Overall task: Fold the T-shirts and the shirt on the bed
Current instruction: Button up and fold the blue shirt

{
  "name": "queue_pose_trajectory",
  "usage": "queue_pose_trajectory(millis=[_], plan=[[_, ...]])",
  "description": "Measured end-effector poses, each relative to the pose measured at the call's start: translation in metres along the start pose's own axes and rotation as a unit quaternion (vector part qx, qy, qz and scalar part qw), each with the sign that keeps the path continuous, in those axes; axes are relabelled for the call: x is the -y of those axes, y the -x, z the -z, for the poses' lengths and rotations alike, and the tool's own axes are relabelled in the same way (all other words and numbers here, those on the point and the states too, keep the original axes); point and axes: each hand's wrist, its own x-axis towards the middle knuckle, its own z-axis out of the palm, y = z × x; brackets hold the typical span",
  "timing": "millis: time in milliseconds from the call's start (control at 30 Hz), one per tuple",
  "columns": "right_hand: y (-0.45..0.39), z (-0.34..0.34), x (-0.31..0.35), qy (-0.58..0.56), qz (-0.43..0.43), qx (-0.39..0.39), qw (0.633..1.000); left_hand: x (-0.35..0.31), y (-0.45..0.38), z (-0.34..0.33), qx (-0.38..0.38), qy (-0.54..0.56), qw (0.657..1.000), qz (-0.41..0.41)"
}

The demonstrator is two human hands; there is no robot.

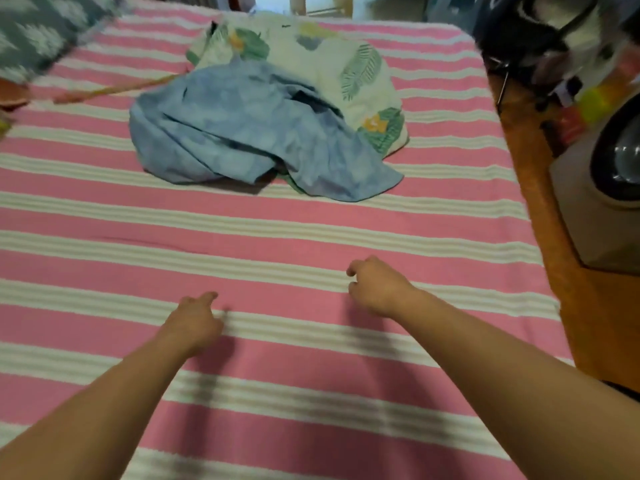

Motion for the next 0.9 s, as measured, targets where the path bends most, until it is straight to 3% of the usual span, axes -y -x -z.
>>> queue_pose_trajectory(millis=[133,233,367,467,600,767,867,900], plan=[[-0.081,-0.038,0.041,0.078,0.016,0.018,0.997,0.056,-0.085,0.001,0.017,-0.138,0.99,0.021],[-0.143,-0.052,0.083,0.129,0.023,0.014,0.991,0.104,-0.134,-0.003,0.032,-0.12,0.992,0.022],[-0.225,-0.047,0.166,0.201,0.051,-0.057,0.977,0.121,-0.153,-0.006,0.061,-0.086,0.994,-0.008],[-0.294,-0.034,0.219,0.229,0.088,-0.154,0.957,0.123,-0.16,-0.014,0.049,-0.088,0.995,-0.011],[-0.337,-0.019,0.232,0.272,0.109,-0.163,0.942,0.131,-0.172,-0.022,0.054,-0.078,0.995,-0.009],[-0.282,-0.003,0.208,0.17,0.136,-0.195,0.956,0.134,-0.178,-0.022,0.061,-0.105,0.992,-0.035],[-0.171,-0.028,0.158,0.099,0.075,-0.204,0.971,0.14,-0.165,-0.002,0.084,-0.075,0.993,-0.029],[-0.118,-0.046,0.131,0.094,0.055,-0.157,0.982,0.144,-0.158,0.004,0.085,-0.066,0.993,-0.037]])
